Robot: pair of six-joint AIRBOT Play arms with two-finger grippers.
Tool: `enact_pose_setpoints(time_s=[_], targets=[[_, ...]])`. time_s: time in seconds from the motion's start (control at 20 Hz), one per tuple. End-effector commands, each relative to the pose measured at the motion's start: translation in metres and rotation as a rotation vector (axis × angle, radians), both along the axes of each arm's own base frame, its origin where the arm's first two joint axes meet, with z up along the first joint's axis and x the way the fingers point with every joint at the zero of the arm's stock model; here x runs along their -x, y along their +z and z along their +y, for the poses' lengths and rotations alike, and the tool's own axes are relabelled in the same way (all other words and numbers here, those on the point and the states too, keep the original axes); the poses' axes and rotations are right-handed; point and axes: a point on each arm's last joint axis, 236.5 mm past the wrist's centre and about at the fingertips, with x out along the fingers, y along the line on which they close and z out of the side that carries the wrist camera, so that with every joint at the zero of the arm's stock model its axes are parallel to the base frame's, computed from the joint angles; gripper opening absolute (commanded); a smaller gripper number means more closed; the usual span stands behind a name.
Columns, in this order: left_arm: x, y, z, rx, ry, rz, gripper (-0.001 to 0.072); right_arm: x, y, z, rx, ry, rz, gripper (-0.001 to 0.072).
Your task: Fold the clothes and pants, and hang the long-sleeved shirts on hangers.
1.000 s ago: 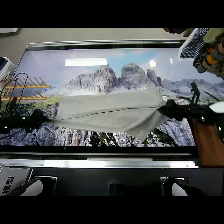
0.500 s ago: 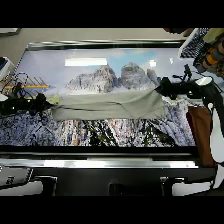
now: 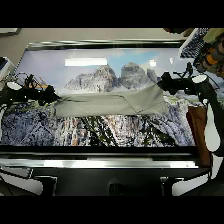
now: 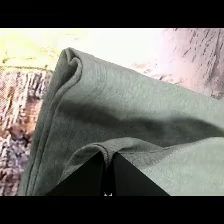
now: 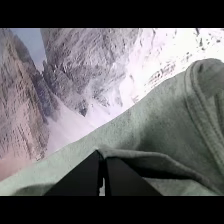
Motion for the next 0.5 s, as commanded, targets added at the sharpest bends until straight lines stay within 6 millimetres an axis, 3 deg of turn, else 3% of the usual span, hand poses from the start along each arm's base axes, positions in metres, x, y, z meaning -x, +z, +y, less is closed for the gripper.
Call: enact_pose_setpoints(time_s=[0.0,0.1,0.2,0.25,0.3,0.35,0.4,0.45], targets=[[-0.008,-0.024,-0.004,0.019,0.023,0.058,0.0014,-0.008,-0.018,-0.006,-0.014,-0.051,0.023,0.0041],[-0.003,-0.035,-0.009,0.03,0.018,0.094,0.0066,0.0,-0.034,0.001,-0.033,-0.022,0.076,0.0046],[-0.004,-0.034,-0.009,0.028,0.017,0.09,0.0325,0.011,-0.035,0.004,-0.051,0.012,0.11,0.0219],[-0.004,-0.029,-0.007,0.03,0.014,0.086,0.034,0.016,-0.029,0.001,-0.059,0.023,0.119,0.0292],[-0.003,-0.021,-0.006,0.033,0.005,0.083,0.0342,0.023,-0.021,-0.008,-0.065,0.031,0.124,0.036],[-0.002,-0.013,-0.004,0.029,-0.005,0.079,0.04,0.031,-0.012,-0.024,-0.06,0.028,0.131,0.0423],[0.001,-0.005,0.0,0.014,-0.02,0.077,0.0406,0.041,-0.005,-0.045,-0.043,0.016,0.14,0.048],[0.006,0.003,0.006,-0.02,-0.043,0.078,0.0406,0.049,-0.003,-0.066,-0.03,-0.003,0.156,0.0489]])
